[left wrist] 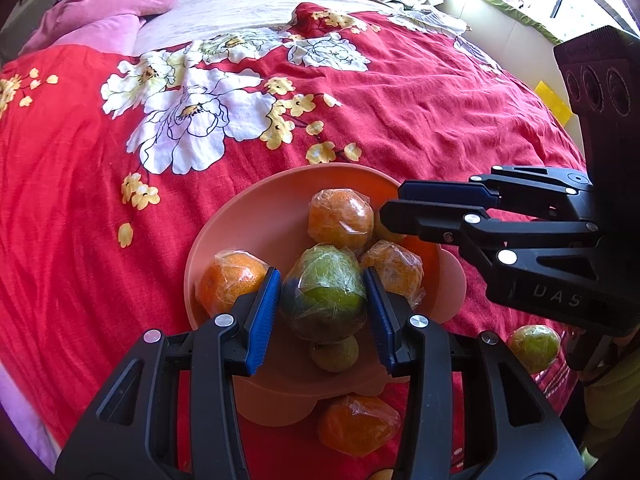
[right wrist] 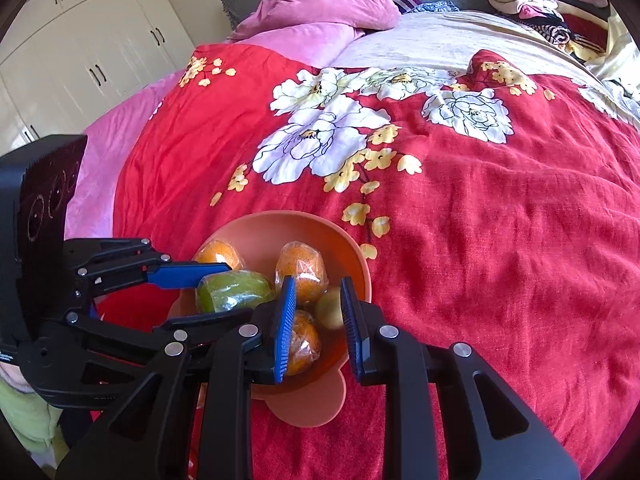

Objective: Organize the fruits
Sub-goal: 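Open the right gripper to drop the kiwi into the bowl, then open the left gripper to release the green fruit and lift both grippers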

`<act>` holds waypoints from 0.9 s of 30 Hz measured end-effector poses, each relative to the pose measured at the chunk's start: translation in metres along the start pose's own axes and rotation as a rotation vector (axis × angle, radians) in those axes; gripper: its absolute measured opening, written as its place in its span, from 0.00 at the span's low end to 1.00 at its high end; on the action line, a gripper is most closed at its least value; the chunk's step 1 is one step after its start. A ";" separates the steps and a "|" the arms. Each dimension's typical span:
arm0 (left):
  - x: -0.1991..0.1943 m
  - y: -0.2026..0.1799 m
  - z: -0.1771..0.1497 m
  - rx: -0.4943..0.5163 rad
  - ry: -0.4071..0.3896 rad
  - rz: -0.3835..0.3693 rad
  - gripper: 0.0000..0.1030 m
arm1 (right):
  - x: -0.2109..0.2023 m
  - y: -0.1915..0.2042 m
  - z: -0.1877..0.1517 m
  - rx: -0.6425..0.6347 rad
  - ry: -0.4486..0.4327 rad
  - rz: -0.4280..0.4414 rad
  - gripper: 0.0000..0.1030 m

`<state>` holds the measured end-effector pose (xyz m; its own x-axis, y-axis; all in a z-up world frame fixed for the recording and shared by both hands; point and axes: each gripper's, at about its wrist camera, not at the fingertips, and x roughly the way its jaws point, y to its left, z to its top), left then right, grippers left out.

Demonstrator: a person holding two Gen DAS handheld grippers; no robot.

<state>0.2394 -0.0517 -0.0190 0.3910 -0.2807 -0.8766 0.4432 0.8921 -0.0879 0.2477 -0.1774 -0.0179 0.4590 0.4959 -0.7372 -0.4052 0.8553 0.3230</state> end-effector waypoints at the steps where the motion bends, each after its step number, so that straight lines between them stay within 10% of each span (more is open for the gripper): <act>1: 0.000 0.000 0.000 -0.001 -0.001 -0.001 0.34 | -0.001 0.000 0.000 0.003 -0.001 0.003 0.22; 27: -0.020 -0.010 -0.001 -0.011 -0.048 0.014 0.36 | -0.044 0.001 0.005 0.026 -0.088 -0.032 0.62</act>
<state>0.2259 -0.0545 -0.0009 0.4354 -0.2847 -0.8540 0.4288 0.8997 -0.0813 0.2307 -0.1977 0.0177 0.5394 0.4787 -0.6927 -0.3690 0.8739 0.3165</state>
